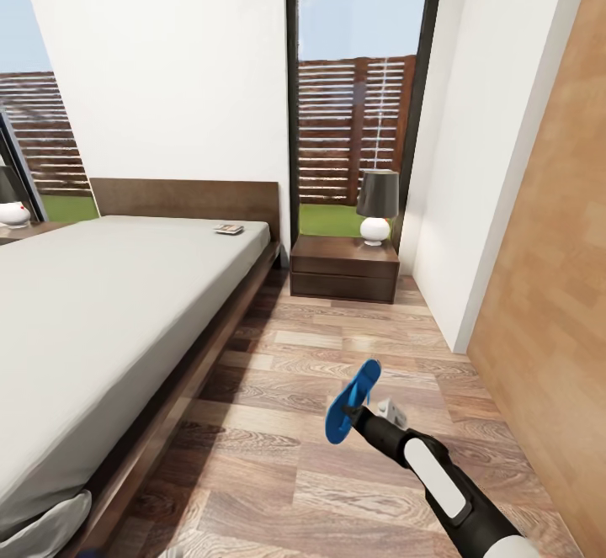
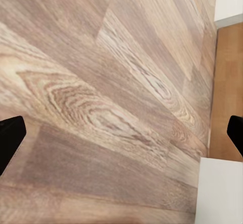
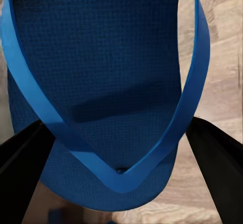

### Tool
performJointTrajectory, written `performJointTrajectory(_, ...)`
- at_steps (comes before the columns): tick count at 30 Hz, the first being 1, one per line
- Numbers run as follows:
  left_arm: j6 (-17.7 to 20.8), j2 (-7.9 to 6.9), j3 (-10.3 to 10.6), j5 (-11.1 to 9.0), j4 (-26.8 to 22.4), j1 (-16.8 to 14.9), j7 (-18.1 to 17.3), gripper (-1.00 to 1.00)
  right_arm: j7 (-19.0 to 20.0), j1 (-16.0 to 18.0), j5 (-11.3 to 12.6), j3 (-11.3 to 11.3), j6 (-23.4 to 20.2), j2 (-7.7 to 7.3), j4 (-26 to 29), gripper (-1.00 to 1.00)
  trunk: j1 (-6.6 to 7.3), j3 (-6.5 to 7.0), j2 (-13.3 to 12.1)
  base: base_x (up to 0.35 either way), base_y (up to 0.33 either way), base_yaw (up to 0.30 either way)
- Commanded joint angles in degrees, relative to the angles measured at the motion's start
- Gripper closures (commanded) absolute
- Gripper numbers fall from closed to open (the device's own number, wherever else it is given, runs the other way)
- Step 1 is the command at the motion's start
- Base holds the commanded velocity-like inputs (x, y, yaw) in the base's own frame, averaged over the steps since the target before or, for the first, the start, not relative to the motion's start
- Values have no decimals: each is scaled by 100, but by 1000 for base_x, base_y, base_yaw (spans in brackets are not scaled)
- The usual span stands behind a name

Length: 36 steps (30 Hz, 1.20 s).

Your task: In the bedroom, move the book from the bed onto either nightstand, and place the two sandals side by side next to the bed.

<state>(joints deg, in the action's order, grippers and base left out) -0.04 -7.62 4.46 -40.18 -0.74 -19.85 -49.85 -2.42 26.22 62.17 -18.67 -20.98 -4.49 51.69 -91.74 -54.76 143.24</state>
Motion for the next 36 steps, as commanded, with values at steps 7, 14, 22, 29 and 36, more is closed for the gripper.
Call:
performJointTrajectory(7, -34, -3, 46, -50, 3, 14, -16, -100, -406, -2, 33, -14, 0, 158, 7, 100, 1, -5, 2, 0, 0, 0)
performJointTrajectory(14, -32, -5, 39, -53, 3, 16, -16, -100, -678, -3, 28, -21, 11, 189, 7, 100, 1, -5, 2, -27, -56, 1)
performJointTrajectory(22, -31, -11, 38, -63, 2, 17, -16, -100, -836, -3, 48, -22, 21, 193, 11, 100, 1, -5, 2, -83, -114, 158)
performJointTrajectory(29, -31, -9, 37, -68, -2, 17, -16, -100, -847, -3, 57, -22, 16, 194, 9, 100, 1, -5, 2, -90, -126, 228)
performJointTrajectory(36, -31, -4, 37, -68, 2, 17, -16, -100, -848, -3, 65, -17, 14, 194, 10, 100, 1, -5, 2, -91, -129, 224)
